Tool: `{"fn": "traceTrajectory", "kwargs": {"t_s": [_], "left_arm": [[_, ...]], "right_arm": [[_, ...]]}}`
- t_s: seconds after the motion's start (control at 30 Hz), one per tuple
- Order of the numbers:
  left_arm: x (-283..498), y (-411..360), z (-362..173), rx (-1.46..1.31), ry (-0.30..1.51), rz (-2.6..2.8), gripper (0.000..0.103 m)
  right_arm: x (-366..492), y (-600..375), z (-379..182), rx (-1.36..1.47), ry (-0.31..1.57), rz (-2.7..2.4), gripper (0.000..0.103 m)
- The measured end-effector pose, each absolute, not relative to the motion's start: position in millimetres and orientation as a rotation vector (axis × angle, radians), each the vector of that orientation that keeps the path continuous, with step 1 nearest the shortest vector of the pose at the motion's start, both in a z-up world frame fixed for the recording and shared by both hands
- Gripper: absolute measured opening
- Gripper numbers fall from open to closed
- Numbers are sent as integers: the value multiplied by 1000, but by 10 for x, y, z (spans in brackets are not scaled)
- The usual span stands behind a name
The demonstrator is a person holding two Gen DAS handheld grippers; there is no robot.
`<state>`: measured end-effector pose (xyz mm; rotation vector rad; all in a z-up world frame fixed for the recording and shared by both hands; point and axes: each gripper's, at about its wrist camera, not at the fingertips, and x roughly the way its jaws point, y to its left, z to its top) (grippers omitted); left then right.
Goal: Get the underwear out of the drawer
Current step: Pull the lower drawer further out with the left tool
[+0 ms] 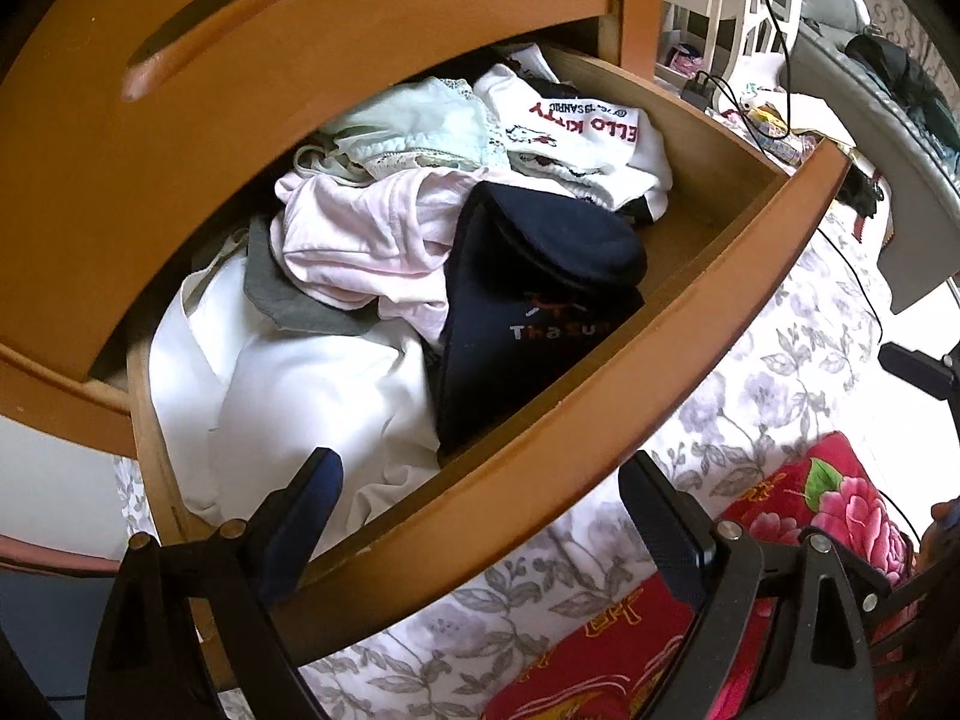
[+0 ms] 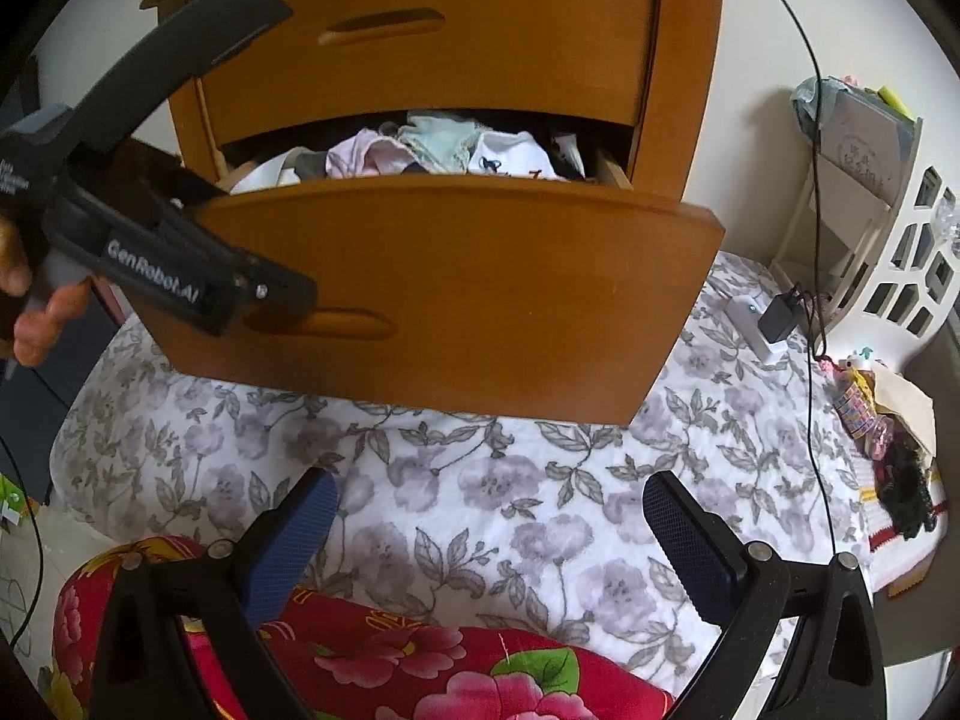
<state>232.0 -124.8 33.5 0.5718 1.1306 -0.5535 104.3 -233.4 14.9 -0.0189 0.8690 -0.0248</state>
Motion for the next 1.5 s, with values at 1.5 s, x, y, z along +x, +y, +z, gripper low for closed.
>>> {"fn": "traceTrajectory", "kwargs": {"t_s": [1.5], "left_arm": [[2144,-813,1006,394,987,-508,92]], "right_arm": [[694,-2301,532,-34,793,-38,103]]}}
